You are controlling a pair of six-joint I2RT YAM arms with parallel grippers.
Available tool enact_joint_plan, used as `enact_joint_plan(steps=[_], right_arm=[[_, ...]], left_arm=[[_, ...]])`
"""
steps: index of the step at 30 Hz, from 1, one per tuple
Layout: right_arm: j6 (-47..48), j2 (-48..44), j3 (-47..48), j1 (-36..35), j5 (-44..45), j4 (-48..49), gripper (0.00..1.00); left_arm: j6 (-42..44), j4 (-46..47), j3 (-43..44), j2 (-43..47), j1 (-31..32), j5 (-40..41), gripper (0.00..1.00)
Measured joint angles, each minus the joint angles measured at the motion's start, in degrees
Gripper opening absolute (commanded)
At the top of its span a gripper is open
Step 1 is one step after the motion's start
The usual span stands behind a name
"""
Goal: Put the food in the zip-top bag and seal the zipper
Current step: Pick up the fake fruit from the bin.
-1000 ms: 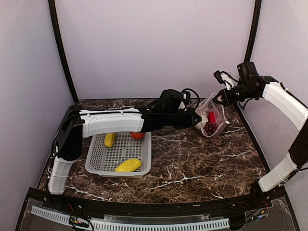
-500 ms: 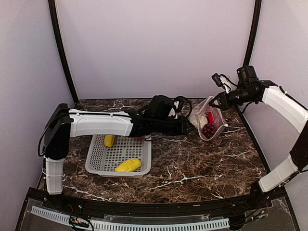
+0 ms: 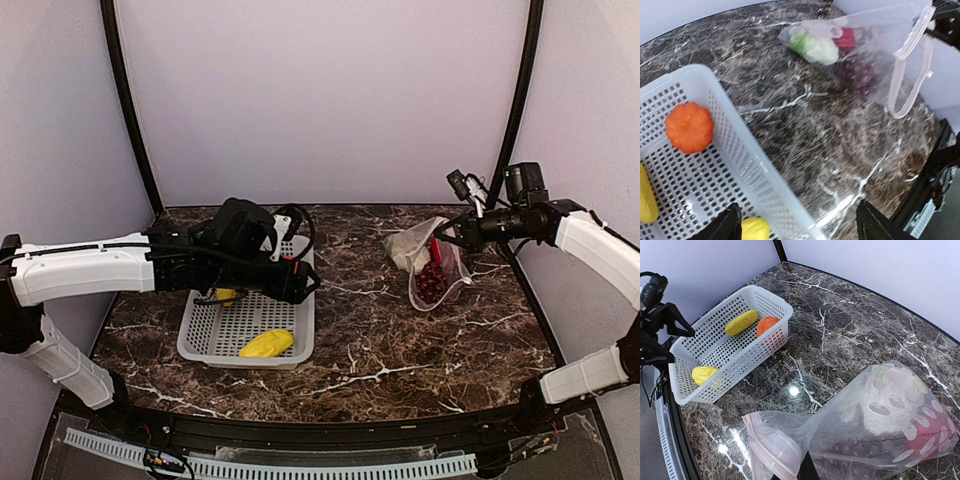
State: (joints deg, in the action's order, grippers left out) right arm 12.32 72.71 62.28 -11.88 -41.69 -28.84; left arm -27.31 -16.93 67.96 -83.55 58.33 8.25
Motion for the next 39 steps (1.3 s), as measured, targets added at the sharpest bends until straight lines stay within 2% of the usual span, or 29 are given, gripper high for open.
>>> enact_joint_plan(steps=[7,12,31,39], right_arm=[[0.7,-3.5,-6.0,1.4,-2.6,4.3,0.00],[1.4,-3.2,-6.0,1.5,-3.2,5.6,0.00],[2.0,-3.8,-6.5,3.4,-4.9,6.5,0.00],[2.0,-3.9,-7.1,4.0,-5.3,6.9,0.00]], left_arm=[[4.8,-12.9,-3.8,0.3,-1.4,1.2,0.83],[6.3,-16.2,-5.0,-0.3,-2.6,-0.3,0.84],[11.5,-18.4,-7.8,-9.9,-6.0,-8.0,0.85],[11.7,-18.6,-7.6,-13.7,-6.1,-8.4,0.75]])
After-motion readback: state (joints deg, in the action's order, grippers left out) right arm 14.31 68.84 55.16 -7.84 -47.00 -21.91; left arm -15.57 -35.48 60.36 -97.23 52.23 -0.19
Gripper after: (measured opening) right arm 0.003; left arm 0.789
